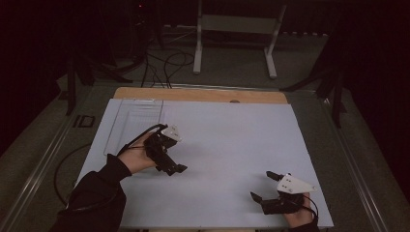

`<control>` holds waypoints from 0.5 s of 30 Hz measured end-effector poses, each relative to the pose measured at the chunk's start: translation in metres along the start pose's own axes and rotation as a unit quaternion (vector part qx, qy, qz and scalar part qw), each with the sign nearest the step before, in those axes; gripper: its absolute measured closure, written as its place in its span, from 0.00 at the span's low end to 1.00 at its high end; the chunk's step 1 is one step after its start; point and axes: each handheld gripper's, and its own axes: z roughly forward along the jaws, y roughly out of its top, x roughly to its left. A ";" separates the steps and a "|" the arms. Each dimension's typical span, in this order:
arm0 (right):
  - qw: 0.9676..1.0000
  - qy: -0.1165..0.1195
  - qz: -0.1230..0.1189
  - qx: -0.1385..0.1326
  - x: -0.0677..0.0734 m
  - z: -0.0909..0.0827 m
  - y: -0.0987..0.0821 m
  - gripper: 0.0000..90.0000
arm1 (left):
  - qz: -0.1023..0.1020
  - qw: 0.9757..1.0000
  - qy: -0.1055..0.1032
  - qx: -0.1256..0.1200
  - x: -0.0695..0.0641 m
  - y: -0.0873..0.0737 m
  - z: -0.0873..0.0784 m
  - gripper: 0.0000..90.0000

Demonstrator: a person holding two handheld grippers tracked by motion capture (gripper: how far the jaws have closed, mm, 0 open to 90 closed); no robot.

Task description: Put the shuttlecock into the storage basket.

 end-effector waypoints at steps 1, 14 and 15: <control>1.000 0.000 0.000 0.000 0.000 0.000 0.000 0.09 | 0.000 1.000 -0.002 0.000 -0.001 0.000 0.001 0.00; 1.000 0.000 0.002 0.001 0.000 0.000 0.000 0.09 | 0.004 1.000 -0.019 -0.012 -0.012 -0.003 0.016 0.00; 1.000 0.001 0.000 0.000 0.000 0.000 0.000 0.09 | 0.003 1.000 -0.020 -0.012 -0.013 -0.003 0.018 0.00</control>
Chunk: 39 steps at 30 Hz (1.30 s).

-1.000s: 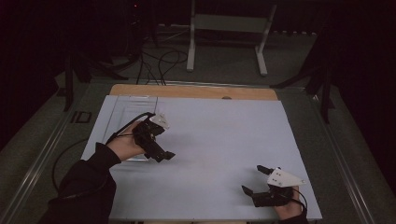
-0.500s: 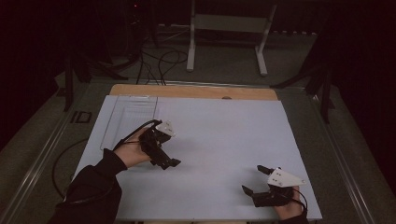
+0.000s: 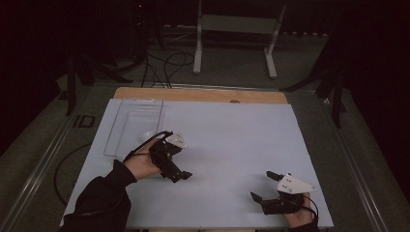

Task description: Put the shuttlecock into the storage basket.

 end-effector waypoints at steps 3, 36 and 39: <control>1.000 0.000 0.000 0.000 0.000 0.000 0.000 0.09 | 0.007 1.000 -0.003 0.004 -0.003 -0.002 0.005 0.00; 1.000 0.001 0.003 0.002 0.000 0.000 0.000 0.09 | 0.000 1.000 0.000 -0.025 -0.019 -0.033 0.023 0.00; 1.000 0.001 0.003 0.001 0.000 0.000 -0.001 0.09 | -0.004 0.999 -0.001 -0.033 -0.020 -0.039 0.023 0.00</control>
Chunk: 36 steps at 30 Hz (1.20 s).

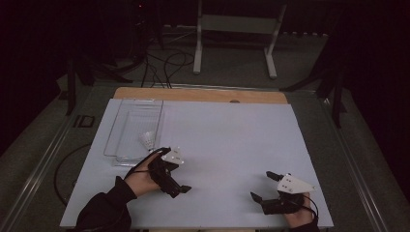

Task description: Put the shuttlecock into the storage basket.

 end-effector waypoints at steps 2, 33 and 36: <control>1.000 0.001 0.001 0.000 0.000 0.000 0.000 0.09 | -0.001 1.000 0.001 -0.007 0.000 -0.003 0.000 0.00; 1.000 0.003 0.002 0.004 0.001 0.001 0.000 0.09 | -0.015 0.997 0.006 -0.071 -0.008 -0.060 -0.005 0.00; 1.000 0.002 0.001 0.005 0.001 0.001 0.000 0.09 | -0.013 0.997 -0.001 -0.074 -0.010 -0.064 -0.006 0.00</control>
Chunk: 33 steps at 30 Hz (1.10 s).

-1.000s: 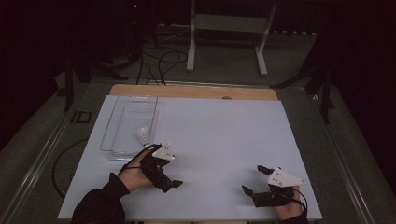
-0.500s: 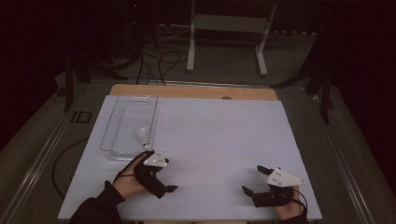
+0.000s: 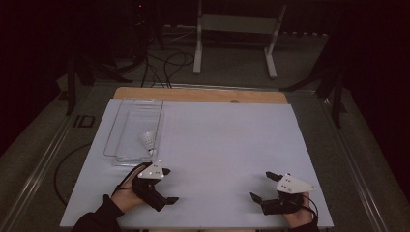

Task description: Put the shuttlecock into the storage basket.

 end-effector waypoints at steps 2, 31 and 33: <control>1.000 0.000 -0.003 0.001 0.000 0.000 0.000 0.09 | 0.000 1.000 0.003 0.002 -0.002 -0.002 0.000 0.00; 1.000 0.002 -0.001 0.002 0.000 0.000 0.000 0.09 | -0.058 0.998 0.037 -0.008 0.000 -0.035 -0.021 0.00; 1.000 0.002 0.000 0.002 0.000 0.000 0.000 0.09 | -0.061 0.997 0.036 -0.010 0.000 -0.037 -0.021 0.00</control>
